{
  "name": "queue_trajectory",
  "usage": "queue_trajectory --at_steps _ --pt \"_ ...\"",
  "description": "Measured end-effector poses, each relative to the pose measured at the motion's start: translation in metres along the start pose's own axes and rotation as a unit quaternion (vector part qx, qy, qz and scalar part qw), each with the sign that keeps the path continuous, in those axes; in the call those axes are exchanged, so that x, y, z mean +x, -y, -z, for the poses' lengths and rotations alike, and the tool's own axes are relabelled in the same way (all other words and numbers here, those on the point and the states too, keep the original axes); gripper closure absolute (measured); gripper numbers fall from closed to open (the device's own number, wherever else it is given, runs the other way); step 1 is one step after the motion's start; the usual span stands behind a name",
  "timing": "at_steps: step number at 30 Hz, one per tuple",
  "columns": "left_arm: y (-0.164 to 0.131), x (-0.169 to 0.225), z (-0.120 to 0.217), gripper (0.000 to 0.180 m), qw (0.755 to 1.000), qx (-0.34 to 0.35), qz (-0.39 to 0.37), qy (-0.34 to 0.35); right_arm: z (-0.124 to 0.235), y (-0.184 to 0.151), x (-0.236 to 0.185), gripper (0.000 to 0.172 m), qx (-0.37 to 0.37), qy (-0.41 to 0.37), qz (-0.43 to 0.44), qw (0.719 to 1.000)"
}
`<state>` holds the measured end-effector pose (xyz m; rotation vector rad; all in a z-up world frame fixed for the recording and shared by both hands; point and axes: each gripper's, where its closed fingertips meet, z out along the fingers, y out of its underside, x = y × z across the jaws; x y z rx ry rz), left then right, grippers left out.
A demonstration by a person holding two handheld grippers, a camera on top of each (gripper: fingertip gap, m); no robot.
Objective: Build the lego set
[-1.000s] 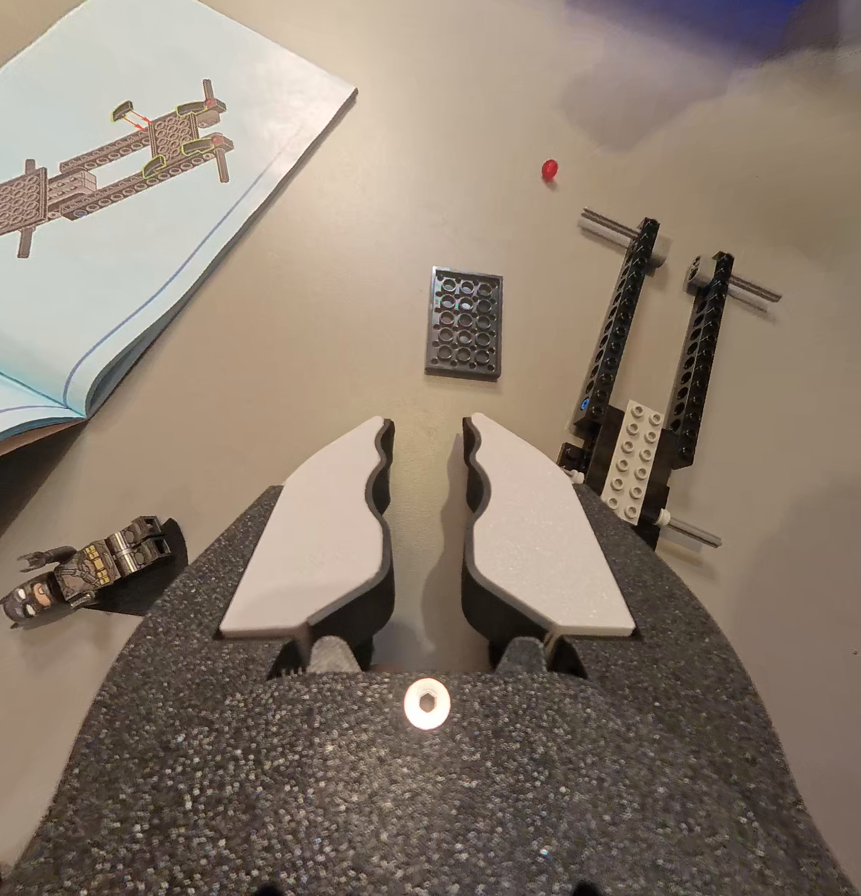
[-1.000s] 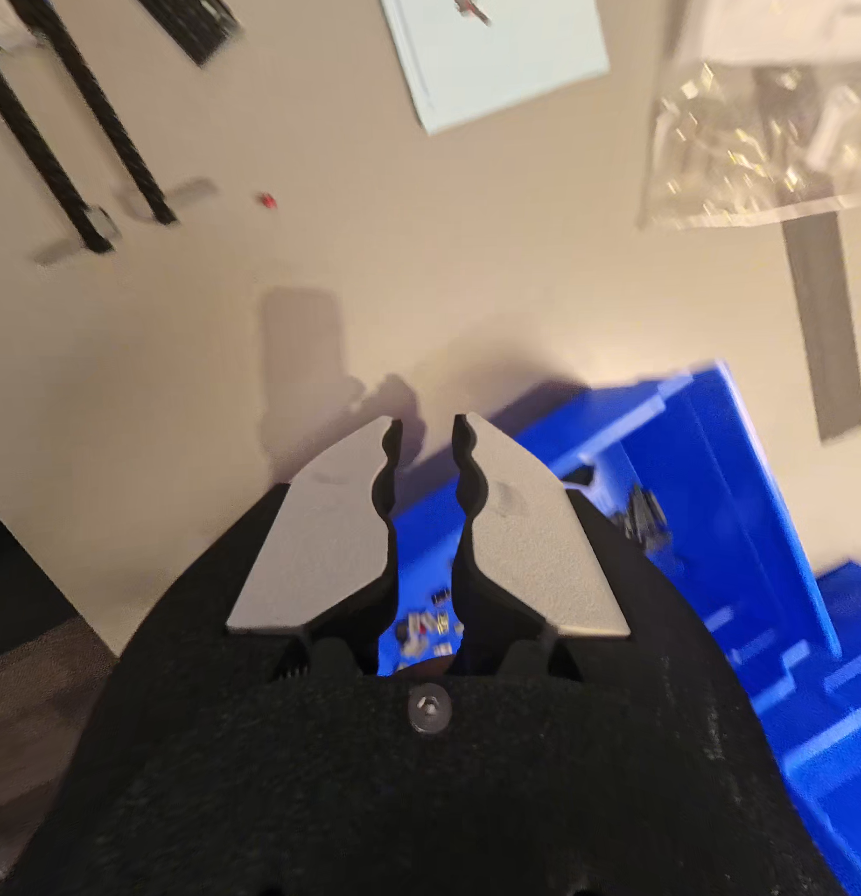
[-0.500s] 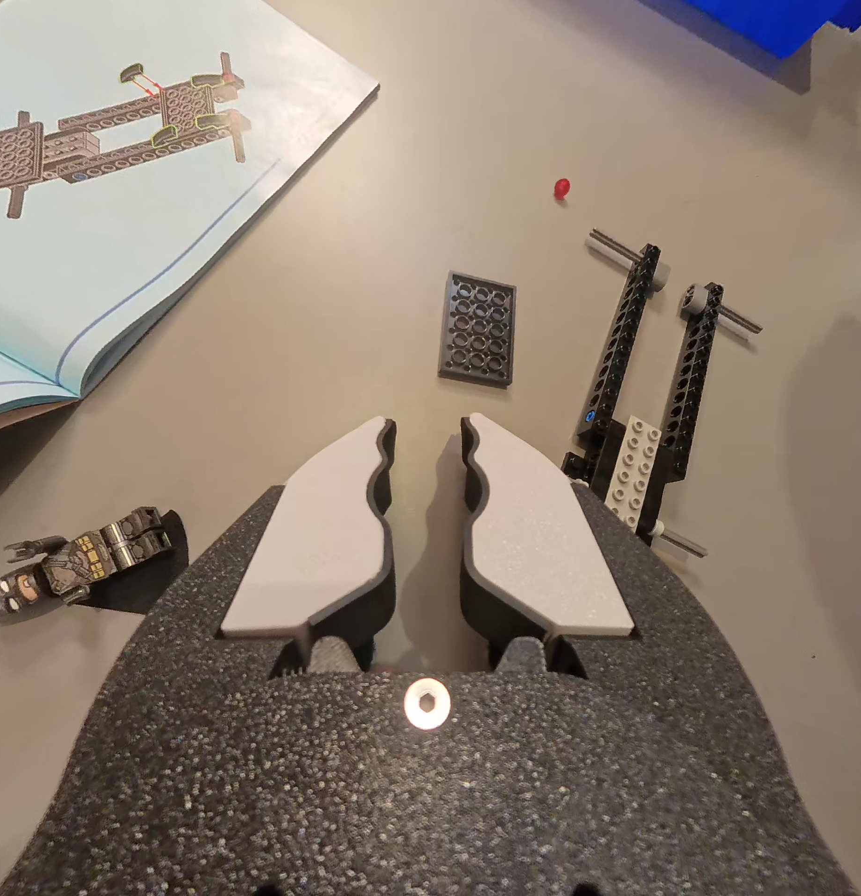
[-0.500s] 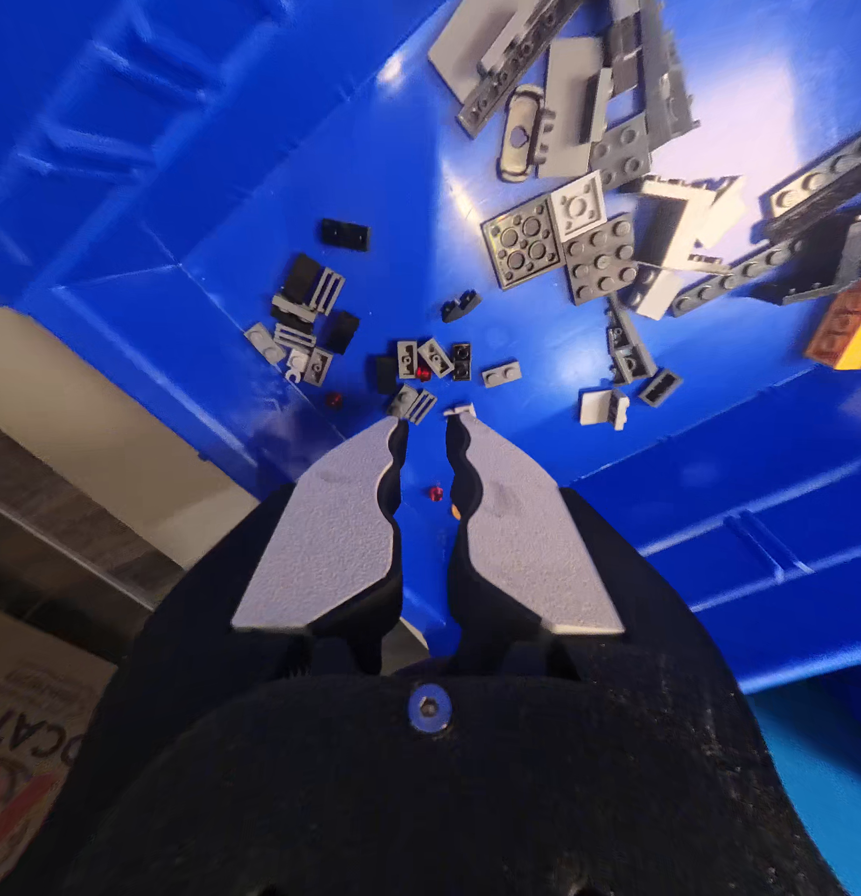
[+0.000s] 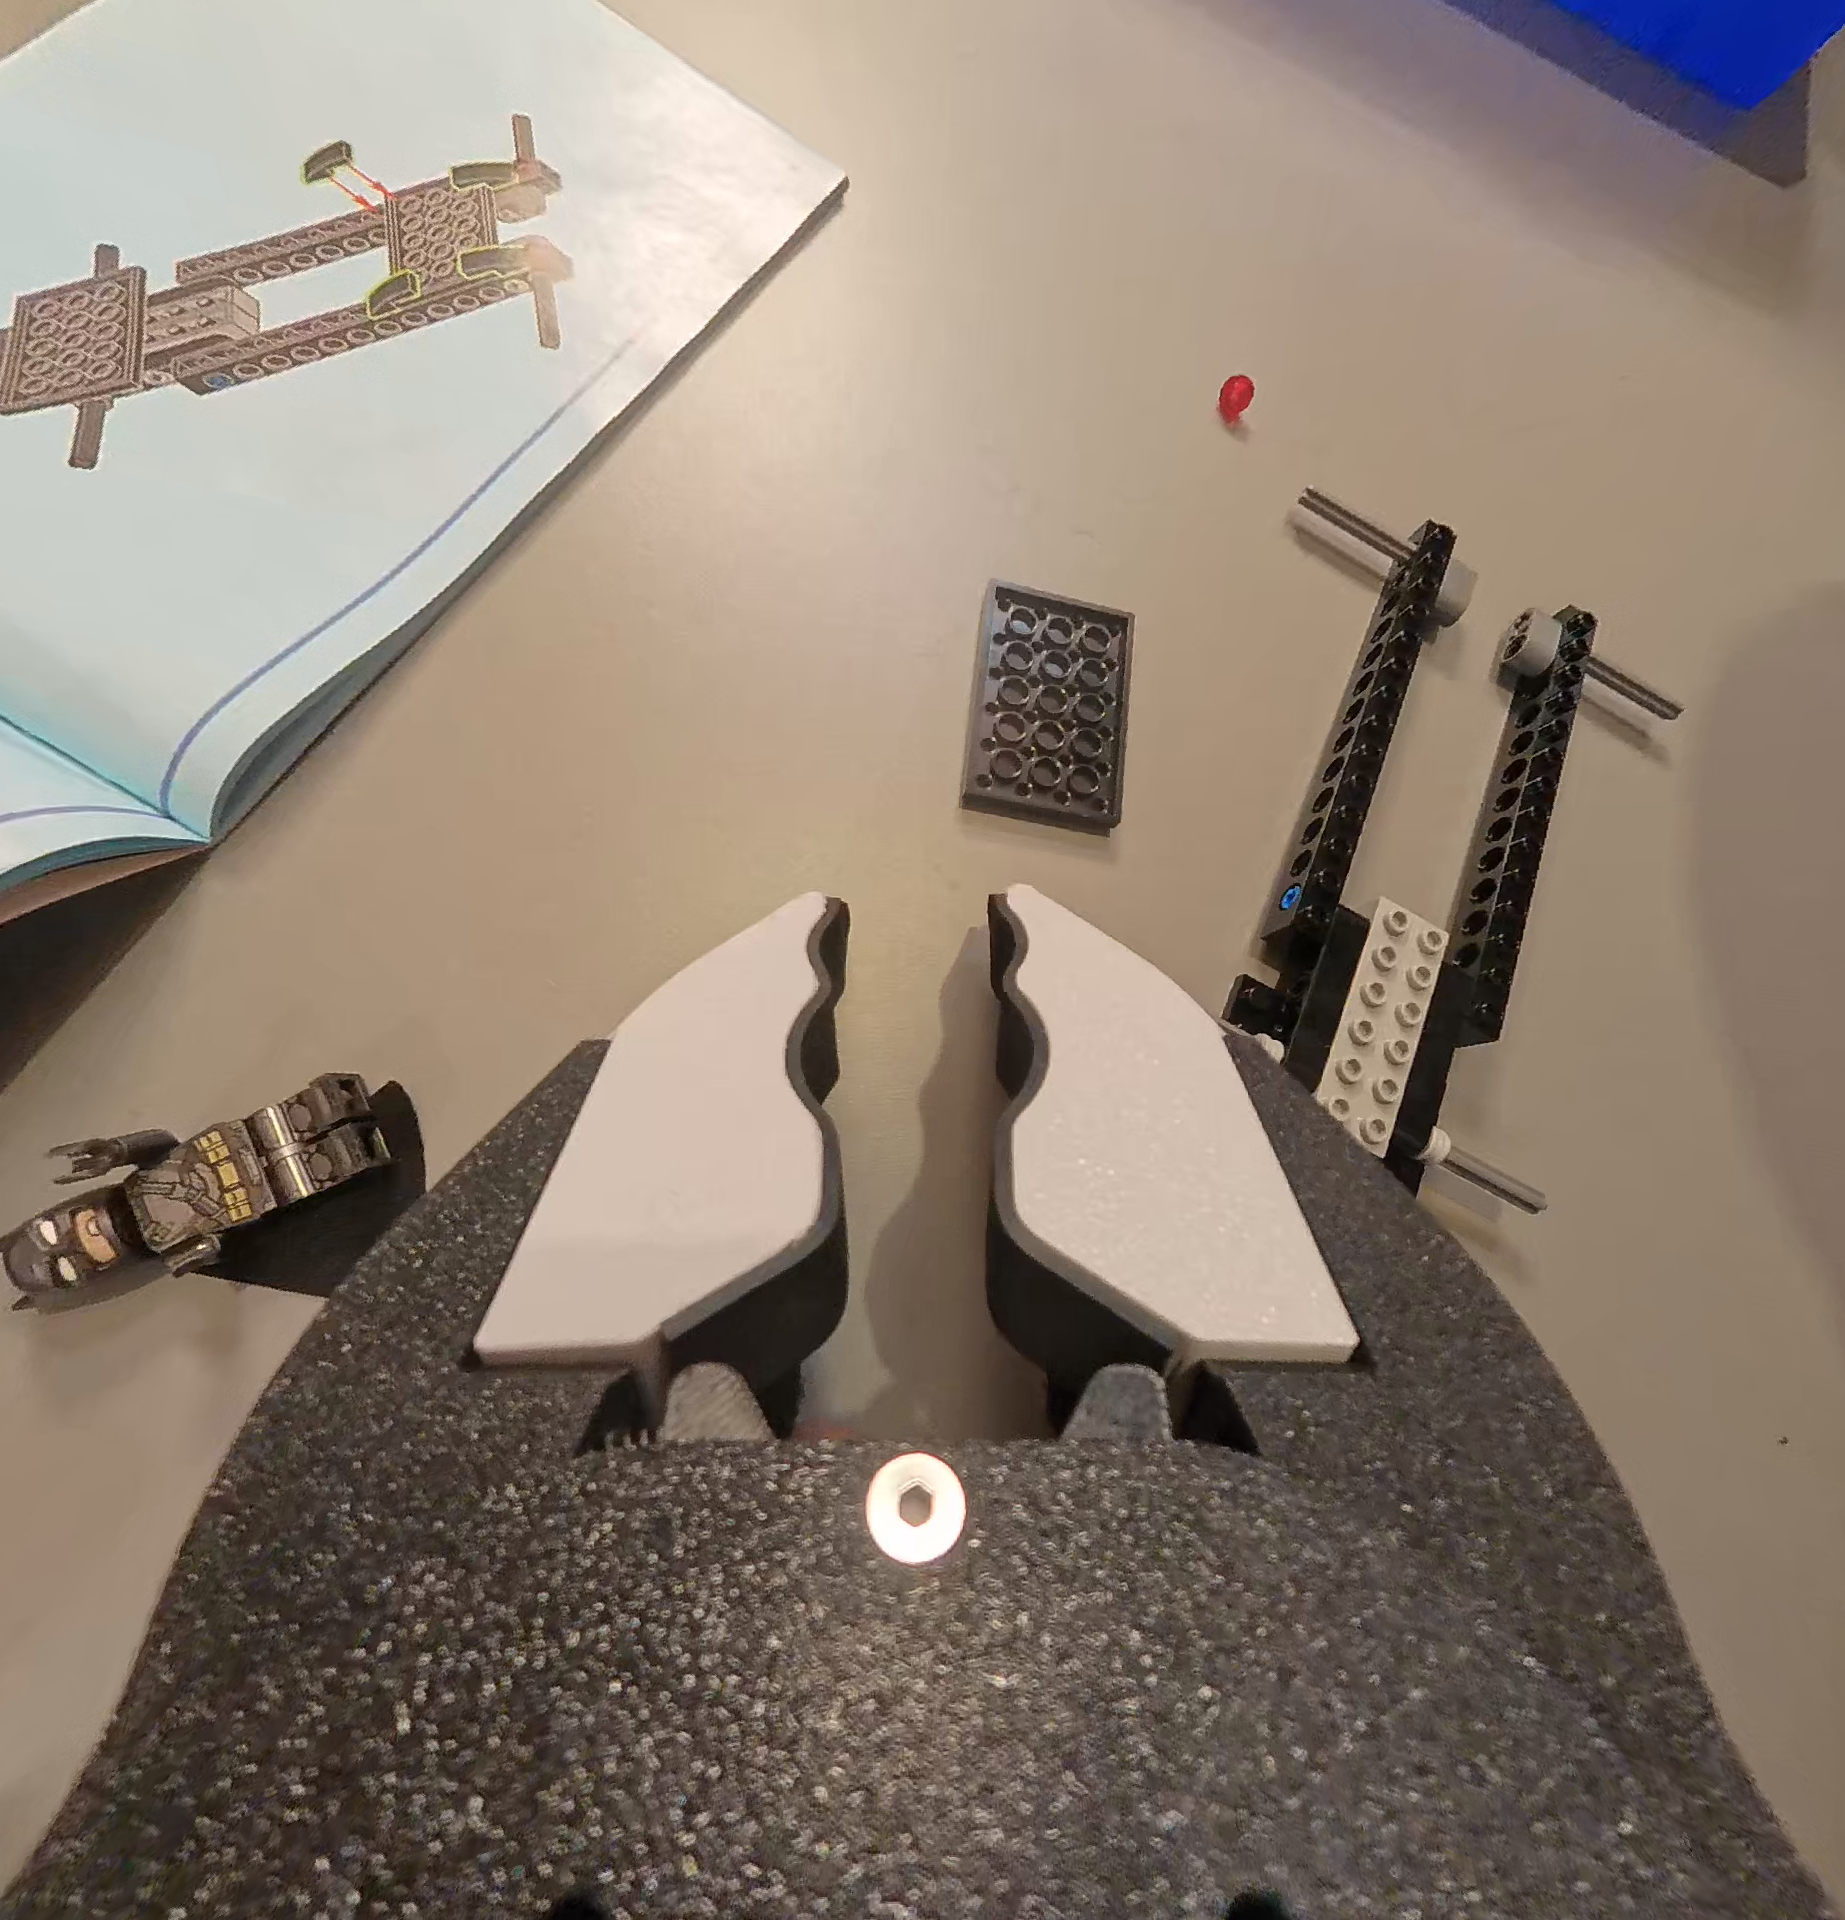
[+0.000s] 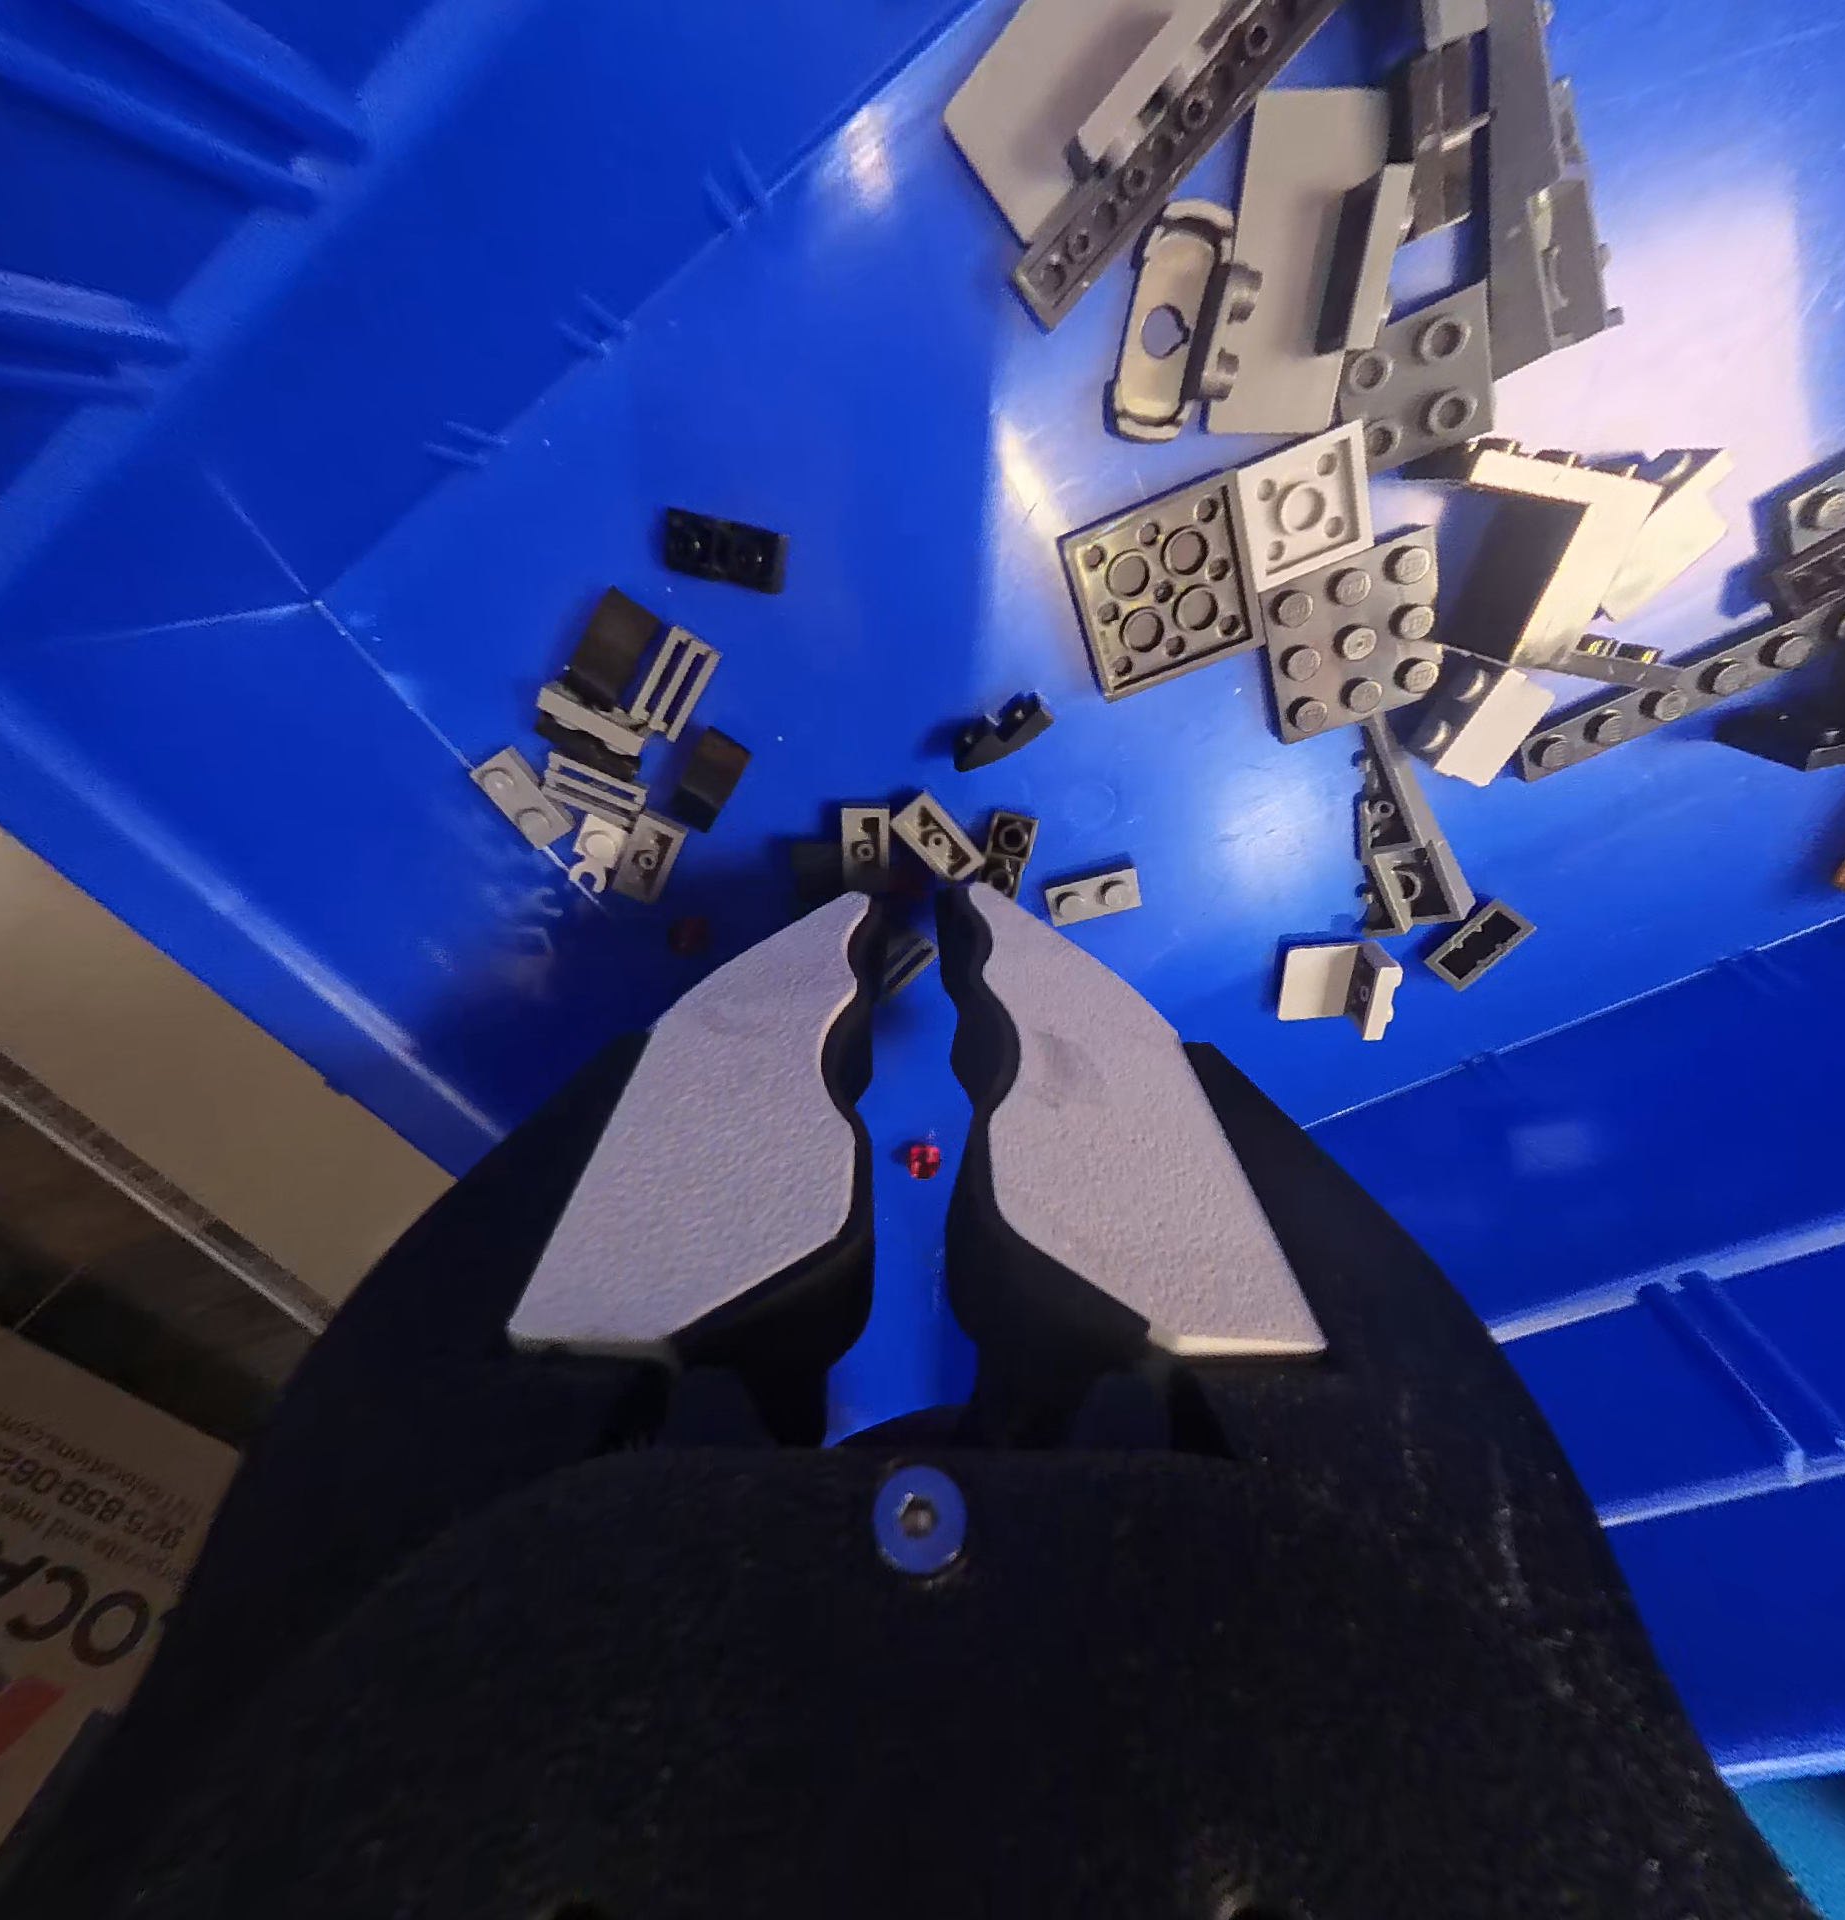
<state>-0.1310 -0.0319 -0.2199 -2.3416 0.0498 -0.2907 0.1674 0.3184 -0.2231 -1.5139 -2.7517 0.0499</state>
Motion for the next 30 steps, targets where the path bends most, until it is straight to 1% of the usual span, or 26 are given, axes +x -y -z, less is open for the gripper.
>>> queue_trajectory --at_steps 6,14,18,21,24,27,30 --pt "0.0 0.0 0.0 0.154 1.0 -0.002 -0.004 0.003 -0.003 0.002 0.0 0.161 0.011 0.0 0.006 1.0" --pt "0.0 0.0 0.0 0.154 1.0 -0.001 -0.004 0.001 -0.003 0.005 0.001 0.165 0.028 -0.009 0.007 1.0" --pt "0.0 0.001 0.0 0.154 1.0 -0.002 -0.005 0.001 0.004 0.006 0.003 0.166 0.042 -0.017 -0.004 0.999" --pt "-0.001 0.002 -0.001 0.154 1.0 -0.004 -0.012 0.001 0.019 0.009 0.005 0.166 0.053 -0.035 -0.013 0.998" --pt "0.0 0.004 0.0 0.154 1.0 0.0 -0.022 0.002 0.042 0.02 0.003 0.166 0.069 -0.056 -0.013 0.996" --pt "0.007 0.002 0.007 0.154 0.999 0.034 -0.017 0.004 0.069 0.041 -0.001 0.166 0.082 -0.081 -0.001 0.993" --pt "0.016 -0.004 0.019 0.154 0.997 0.081 0.007 0.004 0.093 0.076 -0.011 0.166 0.094 -0.105 0.024 0.99"
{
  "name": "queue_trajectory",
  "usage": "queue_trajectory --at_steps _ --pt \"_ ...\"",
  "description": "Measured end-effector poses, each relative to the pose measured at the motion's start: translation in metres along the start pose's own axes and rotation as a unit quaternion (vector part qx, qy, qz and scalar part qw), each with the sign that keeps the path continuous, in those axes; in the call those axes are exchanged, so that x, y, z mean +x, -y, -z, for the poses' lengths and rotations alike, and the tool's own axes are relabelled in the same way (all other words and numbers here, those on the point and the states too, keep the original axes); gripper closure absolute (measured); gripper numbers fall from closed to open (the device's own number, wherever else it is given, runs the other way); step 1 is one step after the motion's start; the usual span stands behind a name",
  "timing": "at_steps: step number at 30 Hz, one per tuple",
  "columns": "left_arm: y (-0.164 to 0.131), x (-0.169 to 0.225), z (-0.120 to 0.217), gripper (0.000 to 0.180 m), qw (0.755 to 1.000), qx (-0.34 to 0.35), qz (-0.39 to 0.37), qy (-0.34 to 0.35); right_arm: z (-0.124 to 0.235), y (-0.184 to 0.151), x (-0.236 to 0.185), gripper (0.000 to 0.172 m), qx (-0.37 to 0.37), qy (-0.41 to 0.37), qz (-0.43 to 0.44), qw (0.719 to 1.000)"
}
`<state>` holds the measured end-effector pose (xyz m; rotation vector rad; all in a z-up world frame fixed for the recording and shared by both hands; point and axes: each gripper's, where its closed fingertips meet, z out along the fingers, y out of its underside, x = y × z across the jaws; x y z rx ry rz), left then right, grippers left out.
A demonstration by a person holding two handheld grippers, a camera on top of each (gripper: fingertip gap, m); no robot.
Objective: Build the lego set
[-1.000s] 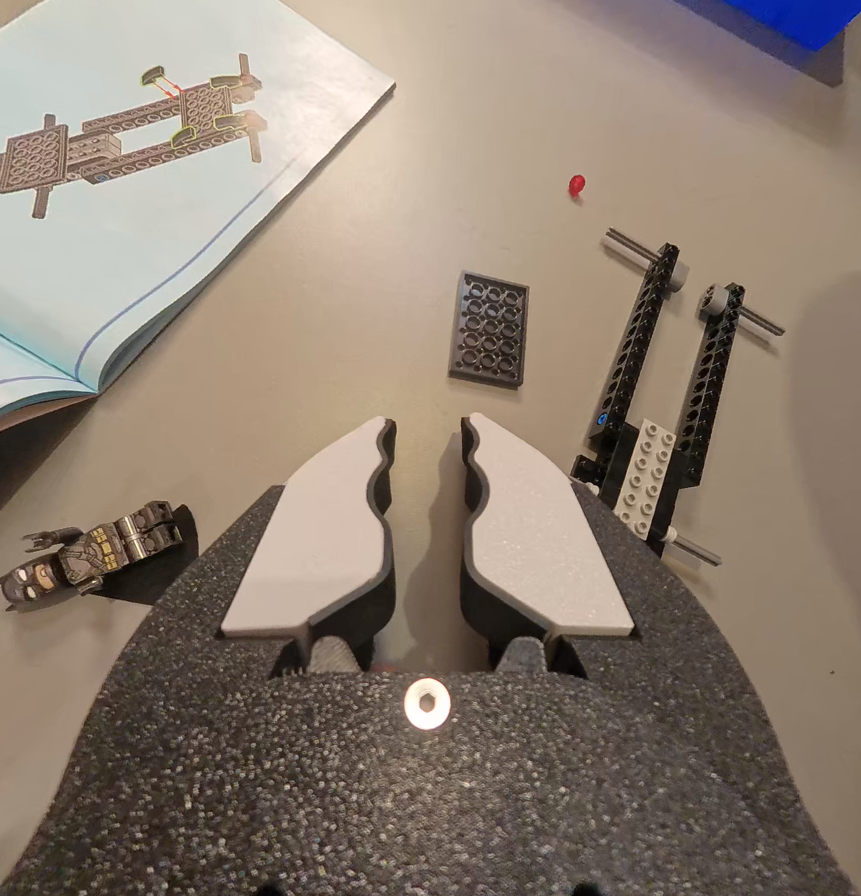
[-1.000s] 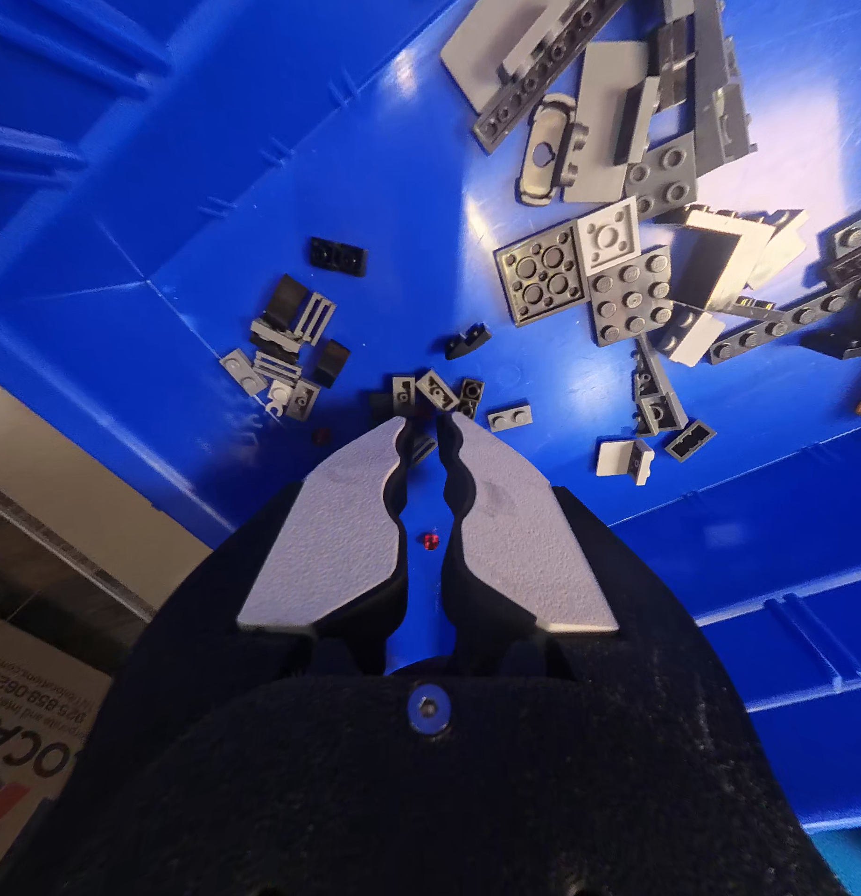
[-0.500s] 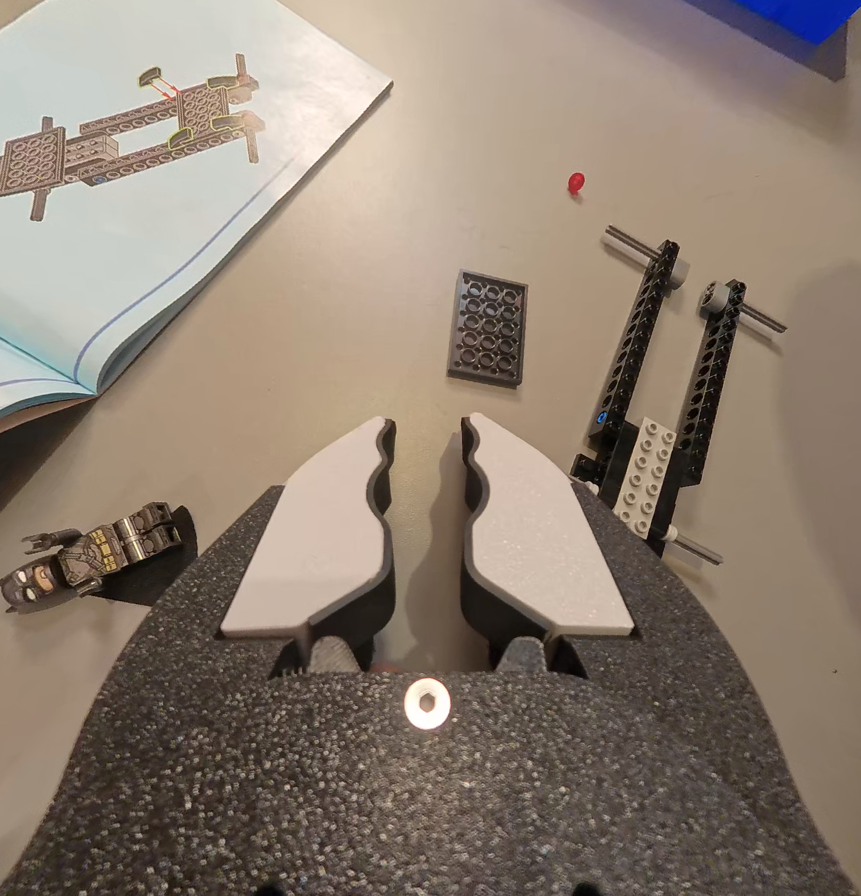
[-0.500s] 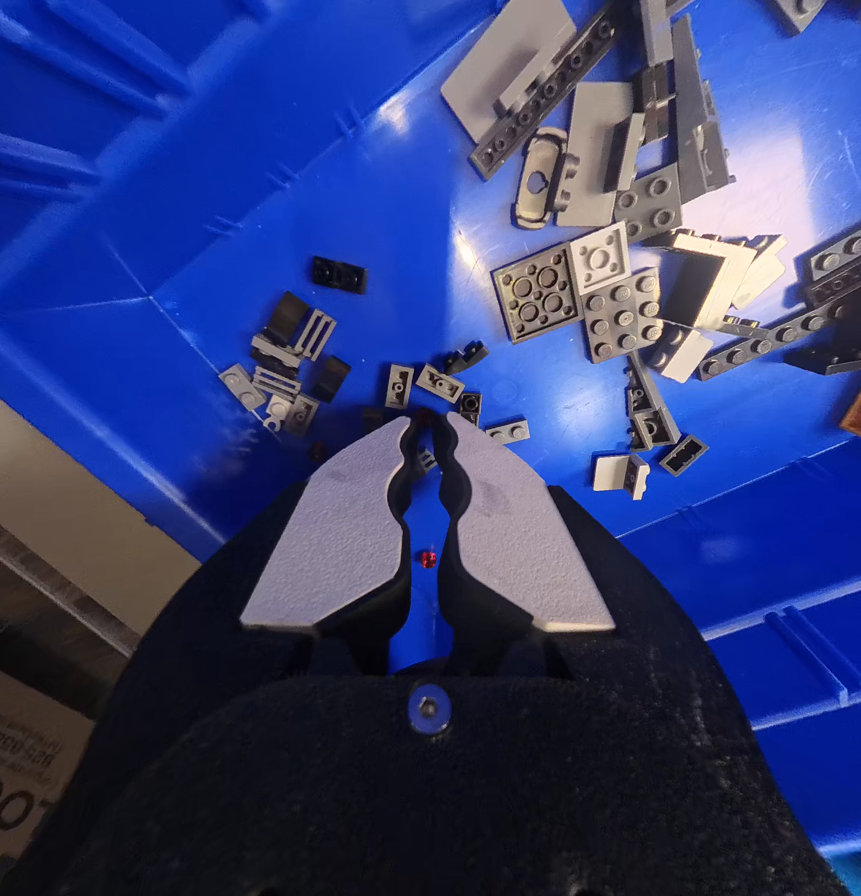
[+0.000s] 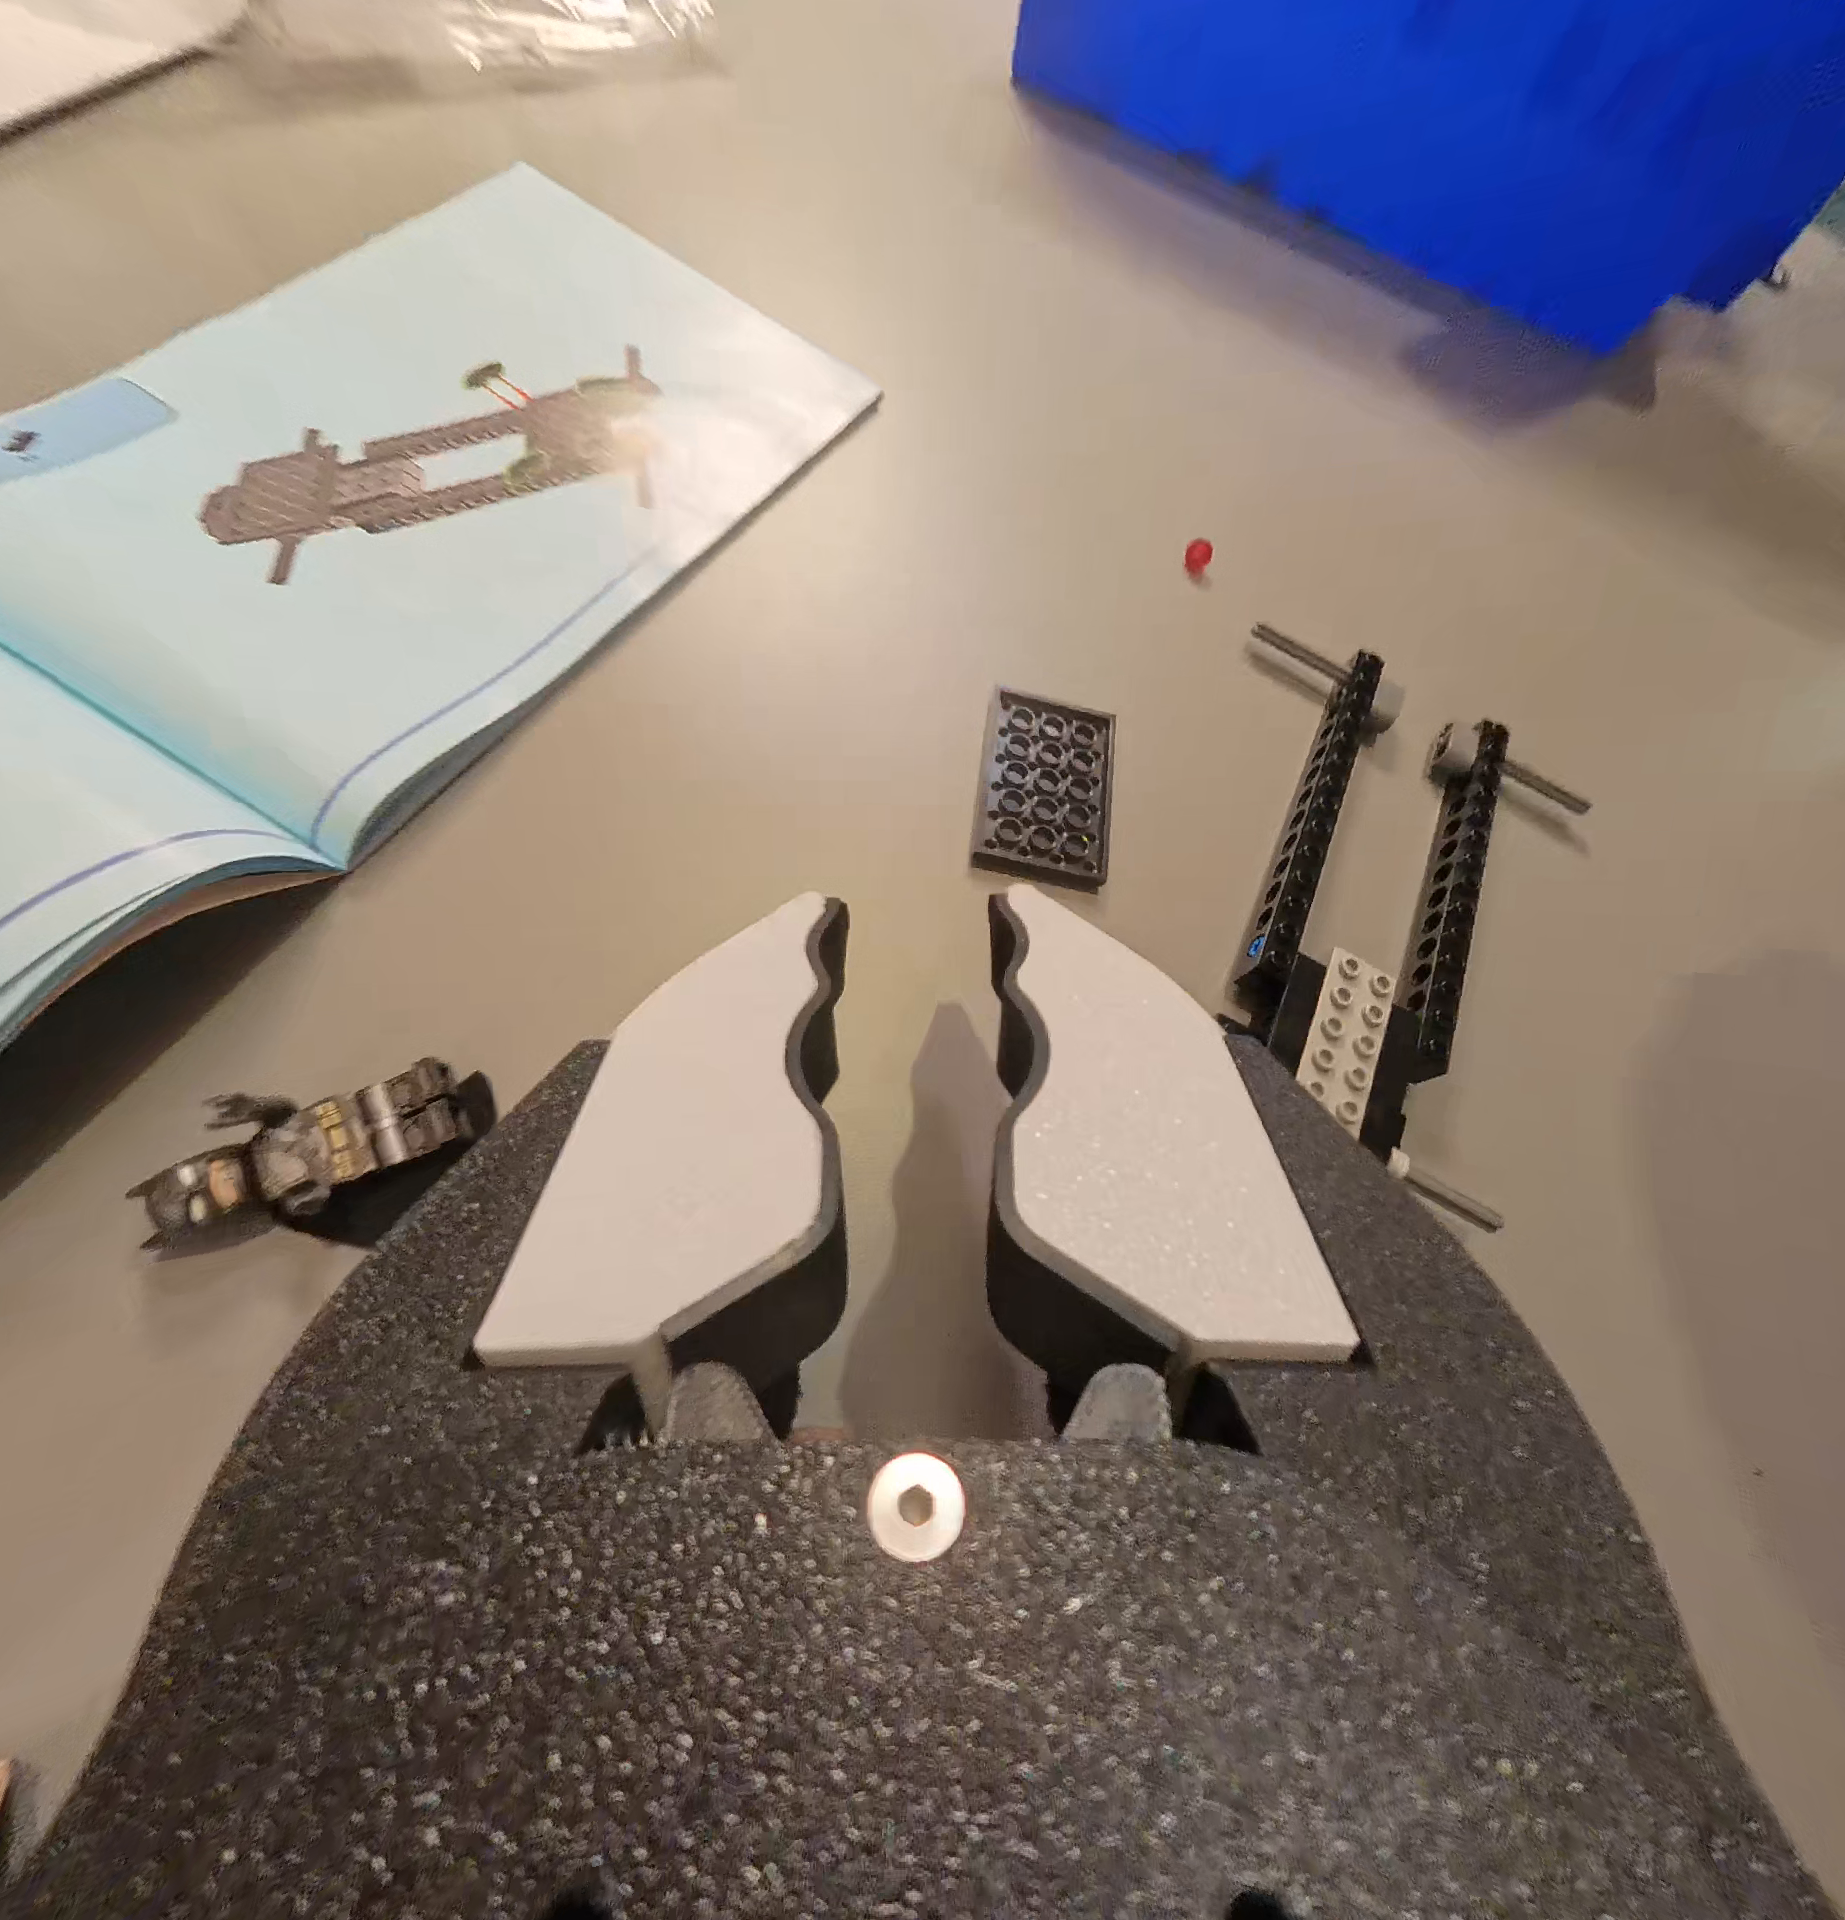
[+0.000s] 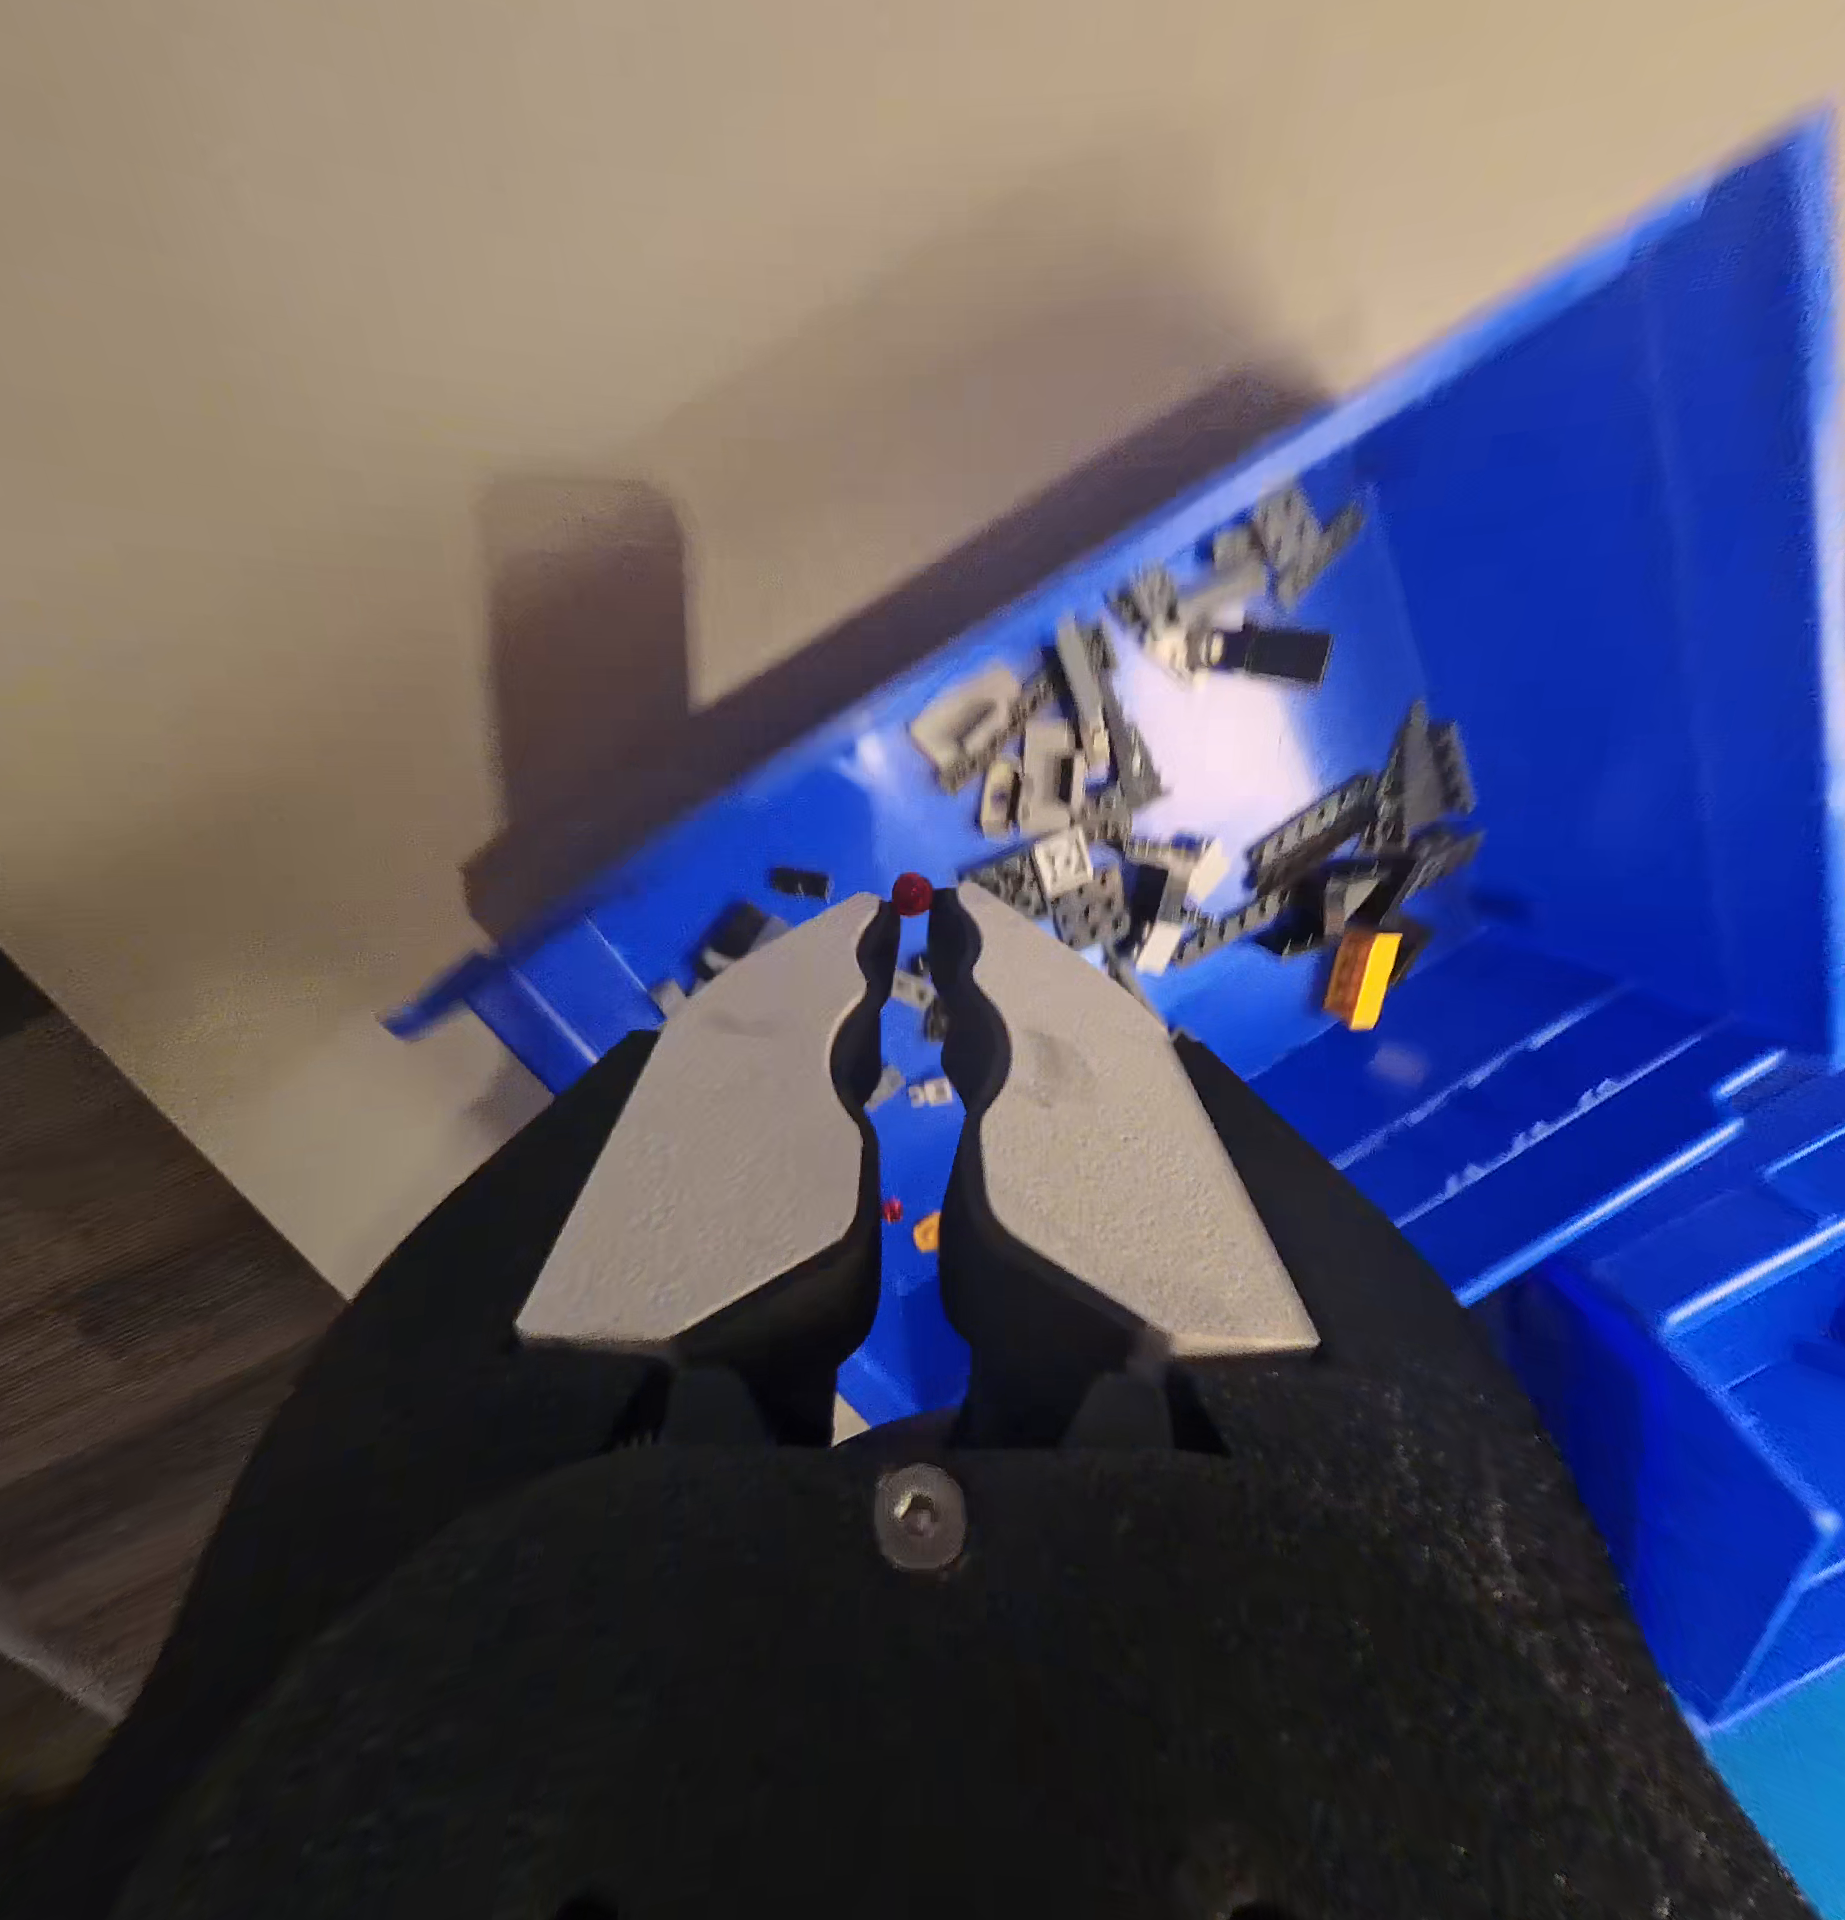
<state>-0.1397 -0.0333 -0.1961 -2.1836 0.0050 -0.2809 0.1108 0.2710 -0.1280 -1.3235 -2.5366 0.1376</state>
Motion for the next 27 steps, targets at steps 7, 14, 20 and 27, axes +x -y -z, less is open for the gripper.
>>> queue_trajectory --at_steps 7,14,20,27 --pt "-0.005 -0.005 0.01 0.154 0.999 -0.015 -0.014 0.037 -0.001 0.135 -0.055 0.165 0.09 0.011 0.093 0.992" --pt "-0.006 0.009 0.008 0.154 0.997 -0.031 -0.051 0.058 -0.081 0.235 -0.091 0.166 0.124 0.007 0.065 0.99" --pt "-0.011 0.011 0.006 0.154 0.997 -0.039 -0.044 0.059 -0.127 0.241 -0.098 0.165 0.098 0.031 0.051 0.993" --pt "-0.01 0.008 0.006 0.154 0.997 -0.033 -0.037 0.061 -0.134 0.242 -0.104 0.164 0.115 0.067 0.045 0.99"
